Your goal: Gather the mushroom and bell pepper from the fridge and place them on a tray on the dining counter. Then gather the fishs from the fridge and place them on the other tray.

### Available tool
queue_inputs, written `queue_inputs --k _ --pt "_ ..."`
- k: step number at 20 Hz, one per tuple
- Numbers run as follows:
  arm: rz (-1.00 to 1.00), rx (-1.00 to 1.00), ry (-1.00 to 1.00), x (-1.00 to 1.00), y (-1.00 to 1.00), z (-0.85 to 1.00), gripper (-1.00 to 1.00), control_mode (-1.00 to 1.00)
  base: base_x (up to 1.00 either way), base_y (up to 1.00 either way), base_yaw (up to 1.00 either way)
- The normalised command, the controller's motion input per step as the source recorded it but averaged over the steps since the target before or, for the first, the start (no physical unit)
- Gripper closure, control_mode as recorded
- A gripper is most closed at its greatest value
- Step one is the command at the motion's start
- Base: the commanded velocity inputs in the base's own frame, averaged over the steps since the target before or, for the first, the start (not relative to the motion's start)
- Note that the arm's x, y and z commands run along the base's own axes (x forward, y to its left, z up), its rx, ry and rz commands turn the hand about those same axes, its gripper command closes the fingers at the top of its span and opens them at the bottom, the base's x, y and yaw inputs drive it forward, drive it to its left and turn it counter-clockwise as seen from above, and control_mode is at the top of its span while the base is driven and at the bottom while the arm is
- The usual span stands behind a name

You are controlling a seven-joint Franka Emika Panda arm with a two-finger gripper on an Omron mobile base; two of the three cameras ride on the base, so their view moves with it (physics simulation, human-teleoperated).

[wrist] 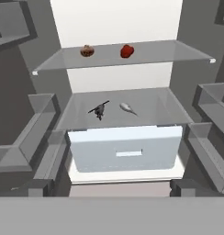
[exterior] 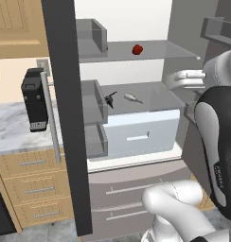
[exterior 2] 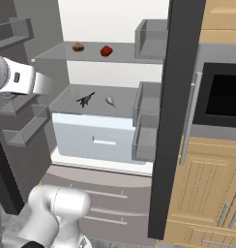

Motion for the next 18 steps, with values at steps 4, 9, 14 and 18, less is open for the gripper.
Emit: queue_inputs --k 4,9,14,18 --pt "0.0 0.0 0.0 0.73 -0.06 0.01 -1.0 -1.0 0.0 0.0 0.0" --pt "0.0 0.0 0.0 0.71 -0.07 0.0 -1.0 -1.0 0.0 0.0 0.0" --pt "0.0 0.0 0.0 0.48 -0.17 0.0 -1.0 -1.0 0.0 0.0 0.0" --pt "0.0 0.0 0.0 0.29 -0.12 -0.03 -1.0 -1.0 0.0 0.0 0.0"
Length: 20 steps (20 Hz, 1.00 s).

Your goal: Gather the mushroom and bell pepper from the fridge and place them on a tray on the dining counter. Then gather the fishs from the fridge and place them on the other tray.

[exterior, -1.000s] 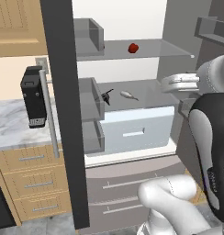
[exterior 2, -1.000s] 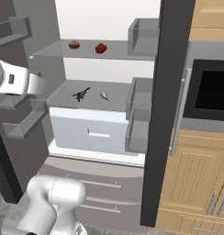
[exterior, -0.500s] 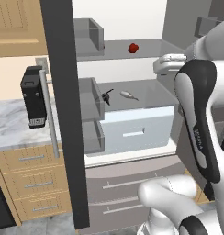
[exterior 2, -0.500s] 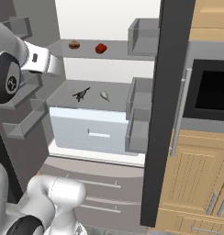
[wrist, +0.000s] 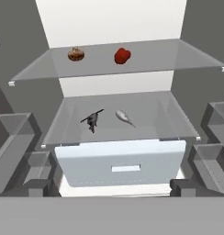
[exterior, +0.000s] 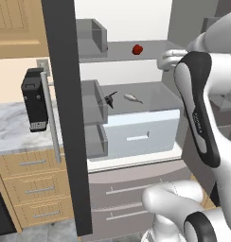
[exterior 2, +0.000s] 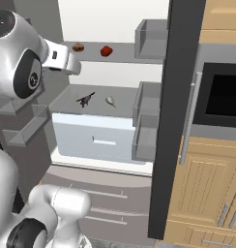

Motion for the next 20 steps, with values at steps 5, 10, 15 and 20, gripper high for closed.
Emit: queue_inputs --k 5,10,15,20 --pt "0.0 -0.02 -0.17 0.02 0.0 -0.18 -1.0 -1.0 0.0 0.0 0.0" --pt "0.0 0.0 -0.17 -0.04 0.0 -0.26 -1.0 -1.0 0.0 0.0 0.0" --pt "0.0 0.0 -0.02 -0.03 0.0 -0.04 -1.0 -1.0 0.0 0.0 0.0" --pt "0.0 0.0 0.0 0.0 0.0 0.0 -1.0 -1.0 0.0 0.0 0.0"
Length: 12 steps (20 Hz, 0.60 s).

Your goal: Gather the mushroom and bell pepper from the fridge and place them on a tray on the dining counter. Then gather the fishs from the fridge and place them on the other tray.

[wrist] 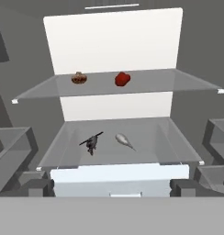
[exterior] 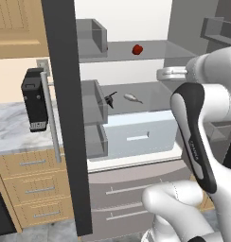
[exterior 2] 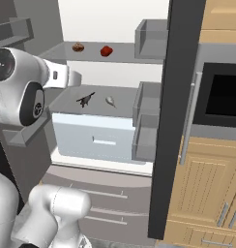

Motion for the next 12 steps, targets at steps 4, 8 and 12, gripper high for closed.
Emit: queue_inputs --k 4,8,12 --pt "0.0 0.0 0.0 0.02 0.0 0.0 -1.0 1.0 0.18 0.0 0.0" --pt "0.0 0.0 0.0 0.0 0.0 0.0 -1.0 1.0 0.33 0.0 0.0" --pt "0.0 0.0 0.0 0.0 0.0 0.0 -1.0 1.0 0.37 0.0 0.0"
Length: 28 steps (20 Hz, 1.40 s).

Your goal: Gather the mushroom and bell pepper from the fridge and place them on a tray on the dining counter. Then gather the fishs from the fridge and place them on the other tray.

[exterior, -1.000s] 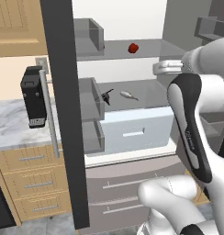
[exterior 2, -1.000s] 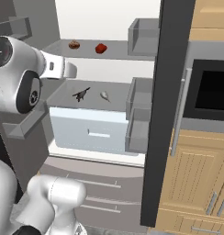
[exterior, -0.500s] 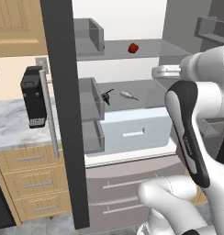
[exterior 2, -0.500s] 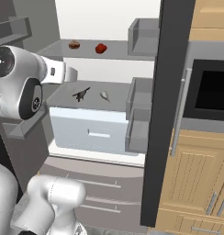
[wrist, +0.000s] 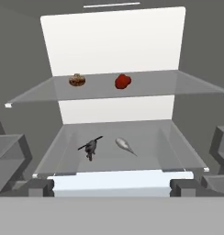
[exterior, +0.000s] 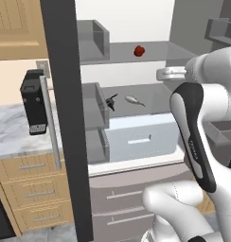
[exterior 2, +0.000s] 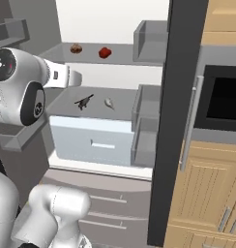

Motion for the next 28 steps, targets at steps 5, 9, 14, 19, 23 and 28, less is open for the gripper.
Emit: queue_inputs --k 5,9,14,19,23,28 --pt "0.0 0.0 0.0 0.0 0.0 0.0 -1.0 1.0 0.37 -0.01 0.0" --pt "0.0 0.0 0.0 0.0 0.0 0.0 -1.0 1.0 0.4 -0.11 0.0" --pt "0.0 0.0 0.0 0.0 0.0 0.0 -1.0 1.0 0.4 -0.11 0.0" --pt "0.0 0.0 0.0 0.0 0.0 0.0 -1.0 1.0 0.33 -0.17 0.0" --pt "0.0 0.0 0.0 0.0 0.0 0.0 -1.0 1.0 0.36 -0.18 0.0" --pt "0.0 0.0 0.0 0.0 0.0 0.0 -1.0 1.0 0.46 -0.17 0.0"
